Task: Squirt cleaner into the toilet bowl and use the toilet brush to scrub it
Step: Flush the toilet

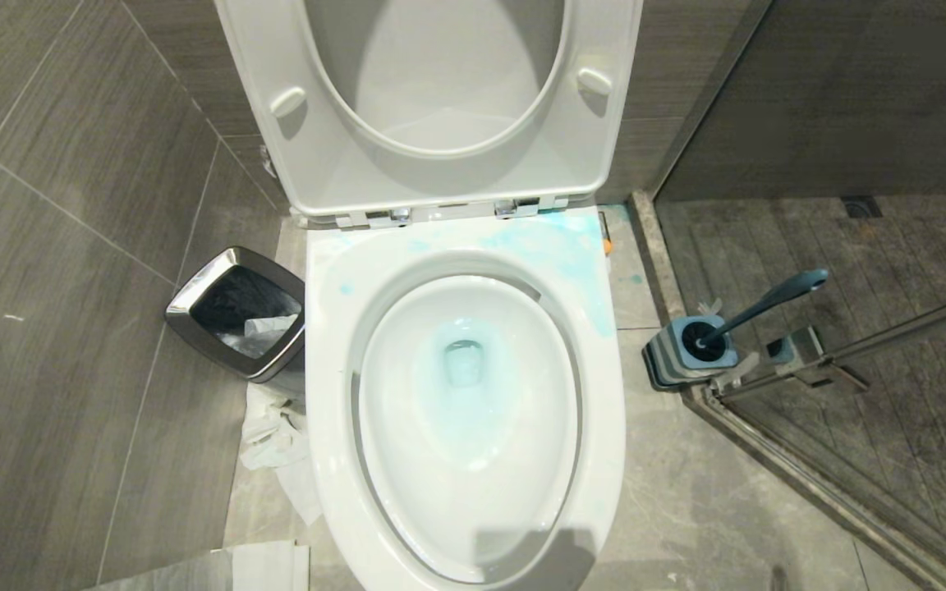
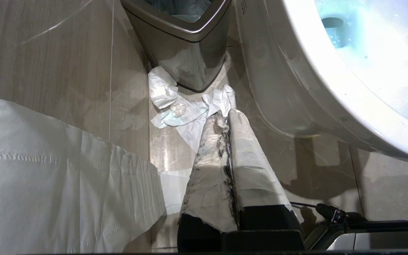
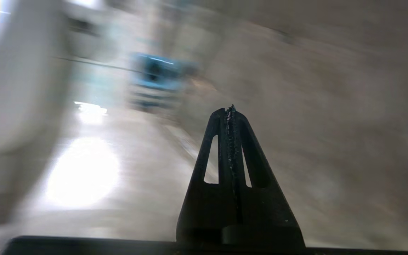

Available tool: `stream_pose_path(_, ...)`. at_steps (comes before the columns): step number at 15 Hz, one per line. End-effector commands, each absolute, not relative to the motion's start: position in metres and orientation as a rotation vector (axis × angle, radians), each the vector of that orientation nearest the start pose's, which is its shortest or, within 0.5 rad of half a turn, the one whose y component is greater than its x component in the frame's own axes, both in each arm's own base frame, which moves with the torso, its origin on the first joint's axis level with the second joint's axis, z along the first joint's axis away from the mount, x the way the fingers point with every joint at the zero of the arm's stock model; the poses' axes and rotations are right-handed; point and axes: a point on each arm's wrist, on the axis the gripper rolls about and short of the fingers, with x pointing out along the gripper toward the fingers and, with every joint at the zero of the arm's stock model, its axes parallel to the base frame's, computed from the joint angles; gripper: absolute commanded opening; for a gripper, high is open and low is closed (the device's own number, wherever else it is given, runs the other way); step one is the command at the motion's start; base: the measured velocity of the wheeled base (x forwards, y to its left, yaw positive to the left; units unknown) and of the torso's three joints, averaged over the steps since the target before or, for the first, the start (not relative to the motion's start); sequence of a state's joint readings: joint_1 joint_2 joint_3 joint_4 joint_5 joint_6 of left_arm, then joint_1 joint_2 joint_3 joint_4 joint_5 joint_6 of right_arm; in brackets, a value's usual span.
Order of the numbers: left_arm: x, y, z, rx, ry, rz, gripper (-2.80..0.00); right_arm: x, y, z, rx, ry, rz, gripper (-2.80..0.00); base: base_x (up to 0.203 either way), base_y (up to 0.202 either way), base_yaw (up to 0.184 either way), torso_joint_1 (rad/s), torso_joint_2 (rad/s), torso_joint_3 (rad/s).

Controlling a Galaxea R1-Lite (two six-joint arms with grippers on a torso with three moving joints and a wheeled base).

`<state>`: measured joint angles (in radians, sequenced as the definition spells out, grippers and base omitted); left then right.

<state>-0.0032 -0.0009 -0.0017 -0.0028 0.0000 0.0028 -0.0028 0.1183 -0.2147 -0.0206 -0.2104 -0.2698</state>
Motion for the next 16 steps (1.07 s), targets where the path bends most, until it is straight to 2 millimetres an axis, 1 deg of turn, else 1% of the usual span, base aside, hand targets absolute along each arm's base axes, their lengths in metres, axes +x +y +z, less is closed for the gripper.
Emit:
stream_pose_path(1, -0.023, 0.000, 0.076, 0.003, -0.003, -0.003, -2.80, -0.035, 0.000, 0.115, -0.229, -0.156, -0.007, -2.80, 0.000, 0.000, 0.000, 0.000, 0.00, 0.000)
stream_pose_path(4, -0.023, 0.000, 0.076, 0.005, -0.005, -0.003, -2.80, -0.027, 0.001, 0.092, -0.181, -0.081, 0.041, -2.80, 0.000, 0.000, 0.000, 0.000, 0.00, 0.000)
stream_pose_path(5, -0.023, 0.000, 0.076, 0.005, -0.005, -0.003, -2.80, -0.026, 0.001, 0.090, -0.147, -0.072, 0.045, -2.80, 0.000, 0.000, 0.000, 0.000, 0.00, 0.000)
stream_pose_path(7, -0.023, 0.000, 0.076, 0.005, -0.005, -0.003, -2.80, -0.022, 0.001, 0.076, -0.141, -0.018, 0.035, -2.80, 0.000, 0.000, 0.000, 0.000, 0.00, 0.000)
stream_pose_path(16, -0.024, 0.000, 0.076, 0.019, 0.017, -0.004, -2.80, -0.023, 0.001, 0.076, -0.066, -0.003, 0.032, -2.80, 0.000, 0.000, 0.000, 0.000, 0.00, 0.000)
